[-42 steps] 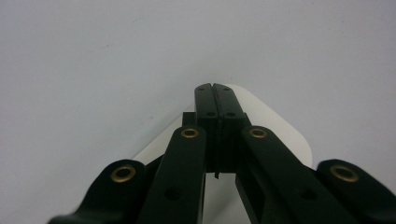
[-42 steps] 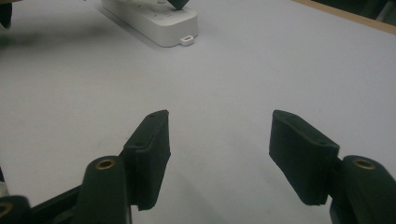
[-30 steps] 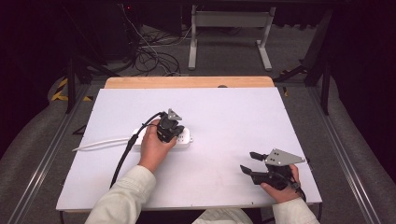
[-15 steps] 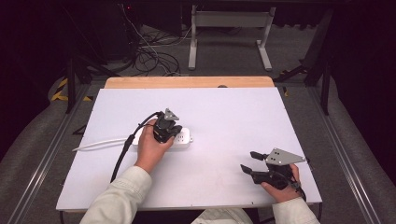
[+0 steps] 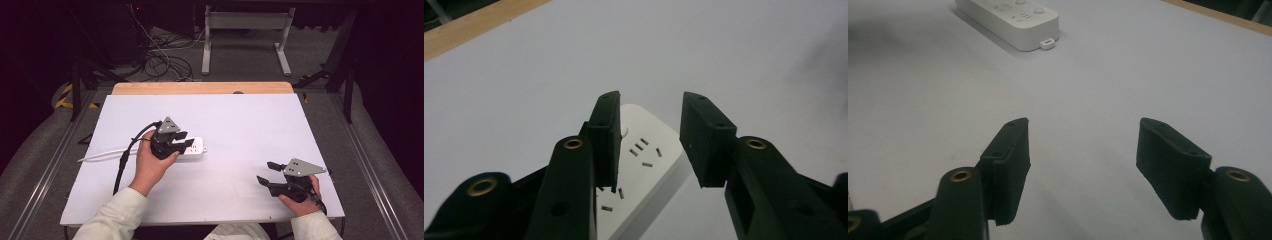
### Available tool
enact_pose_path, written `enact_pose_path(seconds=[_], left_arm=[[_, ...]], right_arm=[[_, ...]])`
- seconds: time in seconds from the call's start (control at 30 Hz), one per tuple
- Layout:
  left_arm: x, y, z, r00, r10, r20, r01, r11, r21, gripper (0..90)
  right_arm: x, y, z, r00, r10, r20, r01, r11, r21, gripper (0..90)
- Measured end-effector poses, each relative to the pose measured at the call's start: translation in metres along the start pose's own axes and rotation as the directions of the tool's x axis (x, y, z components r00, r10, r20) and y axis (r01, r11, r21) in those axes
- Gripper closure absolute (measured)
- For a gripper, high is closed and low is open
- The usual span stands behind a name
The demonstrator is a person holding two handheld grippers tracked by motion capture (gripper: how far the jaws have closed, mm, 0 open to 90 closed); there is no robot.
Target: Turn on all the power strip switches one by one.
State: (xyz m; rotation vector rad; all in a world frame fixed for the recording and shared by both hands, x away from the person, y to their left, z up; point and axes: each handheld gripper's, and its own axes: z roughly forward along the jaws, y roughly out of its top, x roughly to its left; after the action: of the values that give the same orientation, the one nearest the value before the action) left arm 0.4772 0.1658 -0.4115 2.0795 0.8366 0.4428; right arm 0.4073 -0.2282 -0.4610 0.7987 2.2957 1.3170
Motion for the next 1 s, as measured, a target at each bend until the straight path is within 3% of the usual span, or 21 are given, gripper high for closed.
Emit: enact_pose_path(seconds=[0.33,0.47,0.73,0.83,1.0], left_arm=[[-0.008,-0.010,-0.031,0.9989,0.040,0.024,-0.038,0.9951,-0.091,40.0],[-0.007,-0.020,-0.042,0.9985,0.038,0.039,-0.033,0.9920,-0.122,37.8],[-0.010,-0.044,-0.064,0.9983,0.055,0.018,-0.051,0.9794,-0.196,36.2],[-0.009,-0.053,-0.070,0.9981,0.059,0.018,-0.055,0.9810,-0.186,36.0],[-0.004,-0.073,-0.078,0.9993,0.023,0.029,-0.017,0.9828,-0.184,35.5]], right_arm=[[0.000,0.000,0.001,1.0000,-0.002,-0.001,0.002,1.0000,0.001,38.7],[0.001,0.000,0.001,1.0000,-0.003,-0.001,0.003,1.0000,0.001,38.7],[0.002,0.001,0.001,1.0000,-0.004,-0.001,0.004,1.0000,0.002,38.6],[0.002,0.001,0.001,1.0000,-0.004,-0.002,0.004,1.0000,0.000,38.6],[0.001,0.001,0.000,1.0000,-0.005,-0.002,0.005,1.0000,-0.002,38.4]])
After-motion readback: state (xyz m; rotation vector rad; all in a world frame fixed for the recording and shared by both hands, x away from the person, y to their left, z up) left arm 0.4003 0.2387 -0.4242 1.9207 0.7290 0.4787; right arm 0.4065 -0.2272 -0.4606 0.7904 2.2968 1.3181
